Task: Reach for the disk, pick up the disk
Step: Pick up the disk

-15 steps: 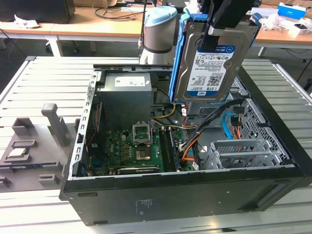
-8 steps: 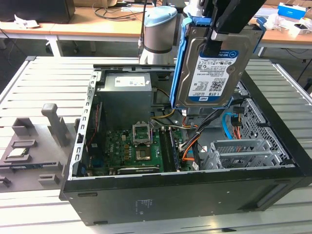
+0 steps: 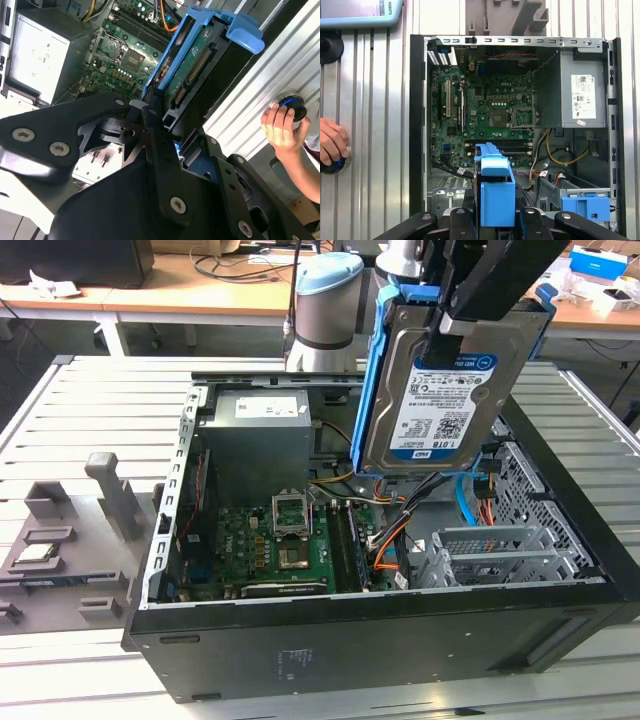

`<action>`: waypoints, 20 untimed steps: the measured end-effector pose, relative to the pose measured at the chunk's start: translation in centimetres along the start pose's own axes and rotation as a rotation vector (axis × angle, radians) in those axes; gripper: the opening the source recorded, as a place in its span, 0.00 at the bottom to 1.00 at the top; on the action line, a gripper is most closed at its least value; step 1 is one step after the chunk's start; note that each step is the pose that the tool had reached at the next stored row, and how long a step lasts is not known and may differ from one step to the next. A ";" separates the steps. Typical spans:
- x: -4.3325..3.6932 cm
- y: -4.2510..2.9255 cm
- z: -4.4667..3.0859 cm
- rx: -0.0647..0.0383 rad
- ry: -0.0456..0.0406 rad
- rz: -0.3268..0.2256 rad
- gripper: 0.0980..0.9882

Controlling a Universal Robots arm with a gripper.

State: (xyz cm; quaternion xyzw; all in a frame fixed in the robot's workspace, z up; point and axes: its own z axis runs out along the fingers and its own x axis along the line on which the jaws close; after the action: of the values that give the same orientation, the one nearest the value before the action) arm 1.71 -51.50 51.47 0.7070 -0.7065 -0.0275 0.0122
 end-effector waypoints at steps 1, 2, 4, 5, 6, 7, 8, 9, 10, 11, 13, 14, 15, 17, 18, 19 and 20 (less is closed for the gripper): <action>0.10 0.00 0.00 0.000 0.0000 0.000 0.30; 0.32 0.00 0.00 0.000 -0.0001 0.000 0.30; 0.57 0.00 0.00 0.000 0.0000 0.000 0.30; 1.21 0.00 -0.01 0.000 0.0000 0.000 0.30; 1.58 0.00 -0.01 0.000 0.0000 0.000 0.30; 2.03 0.00 -0.01 0.000 0.0000 0.000 0.30; 2.48 0.00 0.00 0.000 -0.0001 0.000 0.30; 3.00 0.00 0.01 0.000 -0.0001 0.000 0.30; 3.23 0.00 0.03 0.000 -0.0001 0.000 0.30; 3.37 0.00 0.03 0.000 0.0000 0.000 0.30; 3.60 0.00 0.05 0.000 0.0000 0.000 0.30; 3.70 0.00 0.06 0.000 0.0000 0.000 0.30; 3.82 -0.01 0.08 0.000 -0.0001 0.000 0.30; 3.98 -0.06 0.12 0.000 0.0000 0.000 0.30; 4.02 -0.12 0.14 0.000 -0.0001 0.000 0.30; 4.04 -0.20 0.15 0.000 0.0000 0.000 0.30; 4.04 -0.29 0.15 0.000 0.0001 0.000 0.30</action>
State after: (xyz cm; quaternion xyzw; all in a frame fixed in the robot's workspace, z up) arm 2.00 -55.54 51.21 0.7071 -0.7065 -0.0274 0.0123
